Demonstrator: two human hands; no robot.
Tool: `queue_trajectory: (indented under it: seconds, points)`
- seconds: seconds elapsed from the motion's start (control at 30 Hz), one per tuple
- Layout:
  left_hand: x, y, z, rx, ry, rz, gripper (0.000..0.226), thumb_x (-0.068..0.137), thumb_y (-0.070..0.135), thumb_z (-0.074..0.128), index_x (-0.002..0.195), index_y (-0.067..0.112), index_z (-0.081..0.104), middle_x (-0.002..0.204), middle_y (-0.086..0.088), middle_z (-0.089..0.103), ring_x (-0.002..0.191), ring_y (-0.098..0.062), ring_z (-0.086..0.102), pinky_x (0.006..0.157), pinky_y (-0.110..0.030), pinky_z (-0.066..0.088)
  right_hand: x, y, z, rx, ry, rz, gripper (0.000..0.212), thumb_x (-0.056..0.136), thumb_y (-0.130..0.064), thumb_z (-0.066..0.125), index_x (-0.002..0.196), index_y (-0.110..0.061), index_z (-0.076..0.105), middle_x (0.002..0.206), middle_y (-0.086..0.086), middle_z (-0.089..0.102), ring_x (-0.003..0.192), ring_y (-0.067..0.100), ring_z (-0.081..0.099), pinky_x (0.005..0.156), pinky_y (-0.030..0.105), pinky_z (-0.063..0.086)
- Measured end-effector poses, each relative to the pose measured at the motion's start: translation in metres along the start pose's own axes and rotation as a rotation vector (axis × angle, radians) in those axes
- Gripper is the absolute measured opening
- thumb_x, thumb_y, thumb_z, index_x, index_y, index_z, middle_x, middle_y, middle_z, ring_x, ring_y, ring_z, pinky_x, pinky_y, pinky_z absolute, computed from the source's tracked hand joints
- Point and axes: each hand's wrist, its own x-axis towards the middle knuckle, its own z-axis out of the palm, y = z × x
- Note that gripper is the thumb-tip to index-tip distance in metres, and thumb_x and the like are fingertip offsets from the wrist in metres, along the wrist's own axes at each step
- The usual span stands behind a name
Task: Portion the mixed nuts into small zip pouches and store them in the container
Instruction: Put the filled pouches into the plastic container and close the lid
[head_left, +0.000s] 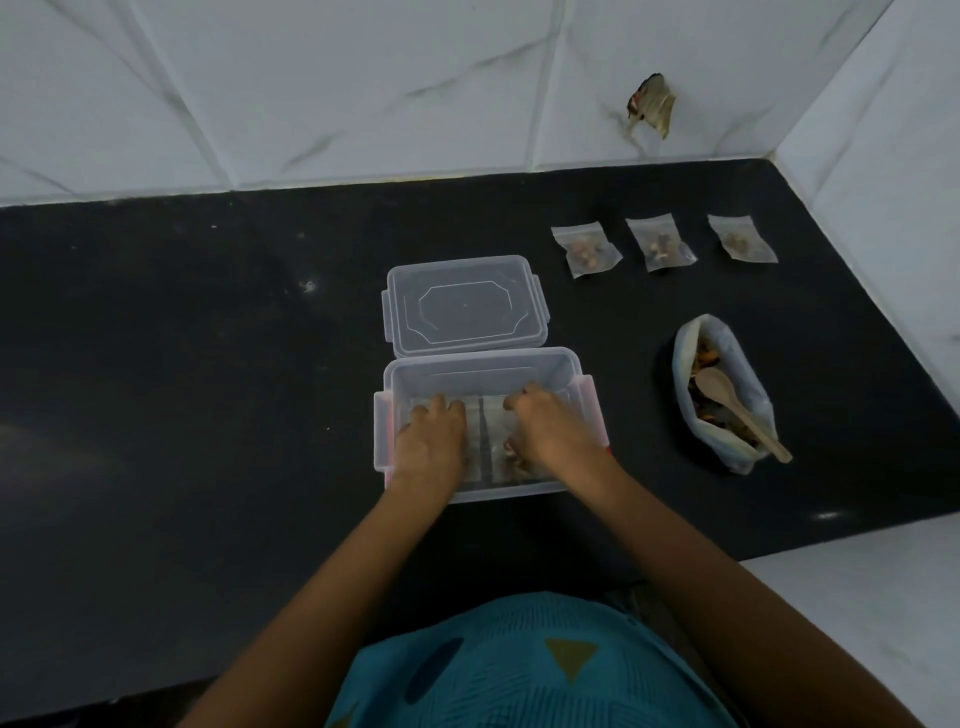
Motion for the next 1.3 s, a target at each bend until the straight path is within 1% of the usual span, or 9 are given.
queue_trajectory:
  seconds: [0.1,0.2,0.33,0.47,0.7,0.87,1.03,1.2,1.3]
  points:
    - [-0.003,0.004,-0.013,-0.106,0.089,0.004,0.039,0.091,0.019,0.055,0.127,0.011,0.044,0.130,-0.009,0.045,0.115,-0.025,0.048,0.094,-0.033,0.041,-0.006,0.006,-0.017,0.169,0.044,0.021,0.041,0.088,-0.014,0.059,0.128,-0.009,0.050,0.130,0.008,0.049,0.116,0.022,0.050,0.097,0.029,0.038]
    - [-0.005,0.012,-0.031,-0.271,0.206,0.028,0.036,0.091,0.021,0.057,0.124,0.013,0.049,0.127,-0.006,0.052,0.107,-0.024,0.056,0.088,-0.032,0.044,-0.013,0.014,-0.040,0.353,0.114,0.044,0.040,0.088,-0.015,0.060,0.127,-0.013,0.053,0.123,0.008,0.057,0.106,0.019,0.058,0.094,0.034,0.047]
    - [0.005,0.029,-0.059,-0.468,0.335,0.064,0.031,0.089,0.022,0.059,0.118,0.013,0.056,0.120,-0.005,0.059,0.106,-0.019,0.058,0.088,-0.030,0.046,-0.017,0.038,-0.074,0.395,0.217,0.042,0.031,0.087,-0.017,0.061,0.118,-0.017,0.058,0.110,-0.001,0.061,0.095,0.008,0.057,0.088,0.030,0.049]
    - [0.038,0.051,-0.079,-0.635,0.294,0.040,0.029,0.089,0.021,0.059,0.115,0.009,0.058,0.116,-0.008,0.062,0.105,-0.020,0.059,0.090,-0.031,0.047,-0.004,0.073,-0.096,0.446,0.283,0.089,0.028,0.086,-0.016,0.062,0.115,-0.016,0.060,0.109,0.000,0.063,0.096,0.008,0.057,0.091,0.031,0.048]
    - [0.138,0.106,-0.079,-0.808,0.173,-0.069,0.038,0.088,0.022,0.061,0.122,0.006,0.051,0.115,-0.012,0.058,0.106,-0.021,0.056,0.083,-0.028,0.043,0.057,0.144,-0.115,0.727,0.400,0.208,0.028,0.083,-0.016,0.066,0.111,-0.011,0.063,0.106,0.004,0.064,0.092,0.007,0.055,0.077,0.016,0.041]
    - [0.194,0.133,-0.070,-0.758,0.152,-0.241,0.049,0.090,0.024,0.058,0.129,-0.001,0.041,0.130,-0.020,0.049,0.118,-0.031,0.050,0.092,-0.036,0.042,0.108,0.194,-0.129,0.795,0.474,0.329,0.039,0.084,-0.019,0.067,0.119,-0.007,0.057,0.116,0.008,0.060,0.105,0.020,0.057,0.089,0.030,0.047]
    - [0.224,0.149,-0.063,-0.709,0.133,-0.368,0.051,0.095,0.033,0.047,0.130,-0.002,0.036,0.135,-0.021,0.042,0.121,-0.034,0.046,0.094,-0.040,0.041,0.146,0.232,-0.122,0.668,0.532,0.431,0.044,0.082,-0.038,0.065,0.117,-0.013,0.056,0.119,0.009,0.054,0.108,0.026,0.054,0.088,0.042,0.049]
    - [0.247,0.155,-0.061,-0.709,0.154,-0.448,0.065,0.091,0.043,0.050,0.135,-0.001,0.032,0.138,-0.021,0.038,0.126,-0.035,0.040,0.101,-0.042,0.036,0.166,0.250,-0.120,0.650,0.485,0.478,0.059,0.083,-0.042,0.063,0.129,-0.008,0.047,0.128,0.012,0.049,0.116,0.028,0.049,0.094,0.042,0.045]
    - [0.256,0.161,-0.063,-0.710,0.147,-0.492,0.073,0.086,0.045,0.057,0.138,0.001,0.029,0.141,-0.018,0.036,0.130,-0.034,0.034,0.105,-0.040,0.031,0.179,0.256,-0.117,0.685,0.455,0.486,0.055,0.078,-0.045,0.065,0.119,-0.009,0.055,0.117,0.010,0.058,0.109,0.028,0.054,0.088,0.041,0.049]
